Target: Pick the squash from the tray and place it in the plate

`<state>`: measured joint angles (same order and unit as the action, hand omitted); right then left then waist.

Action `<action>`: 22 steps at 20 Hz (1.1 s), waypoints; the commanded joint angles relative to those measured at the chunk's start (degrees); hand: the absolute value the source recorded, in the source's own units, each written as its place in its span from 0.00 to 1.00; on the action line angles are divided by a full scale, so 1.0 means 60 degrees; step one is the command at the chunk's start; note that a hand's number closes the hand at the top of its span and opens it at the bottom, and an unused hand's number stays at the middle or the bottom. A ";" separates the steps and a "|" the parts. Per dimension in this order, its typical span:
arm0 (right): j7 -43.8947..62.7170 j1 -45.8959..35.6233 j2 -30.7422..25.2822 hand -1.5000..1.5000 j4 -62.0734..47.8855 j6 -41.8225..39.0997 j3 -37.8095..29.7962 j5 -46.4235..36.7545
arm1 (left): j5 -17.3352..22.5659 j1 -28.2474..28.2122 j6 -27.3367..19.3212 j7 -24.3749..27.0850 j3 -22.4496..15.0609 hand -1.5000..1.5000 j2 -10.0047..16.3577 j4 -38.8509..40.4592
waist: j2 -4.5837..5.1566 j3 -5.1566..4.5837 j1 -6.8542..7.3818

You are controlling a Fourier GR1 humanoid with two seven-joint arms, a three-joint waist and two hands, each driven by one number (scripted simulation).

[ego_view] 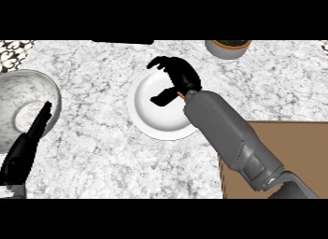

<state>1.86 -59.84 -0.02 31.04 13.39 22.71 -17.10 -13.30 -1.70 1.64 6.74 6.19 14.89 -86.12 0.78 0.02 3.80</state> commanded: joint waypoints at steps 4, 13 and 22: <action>-0.0993 0.0049 0.0004 0.00 0.0395 0.1199 -0.1031 0.1653 | 0.0111 -0.0560 0.0126 0.0255 0.0164 0.50 0.0065 -0.0110 | -0.0062 0.0001 -0.0212; -0.2797 0.0685 -0.0707 0.00 0.0248 0.0687 -0.3512 0.3202 | 0.0261 0.0056 0.0087 -0.0135 0.0667 0.50 0.0294 0.0123 | -0.0063 0.0009 -0.0517; -0.5427 0.1165 -0.3190 0.00 -0.1260 -0.2556 -0.4714 0.3834 | -0.0012 -0.0158 0.0004 -0.0064 0.0276 0.50 -0.0107 -0.0130 | -0.0026 0.0009 -0.0386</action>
<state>-24.72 -53.85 -14.44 26.85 4.38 -3.15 4.82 -13.03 -3.08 1.93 7.16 8.29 14.98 -86.29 0.55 0.09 1.29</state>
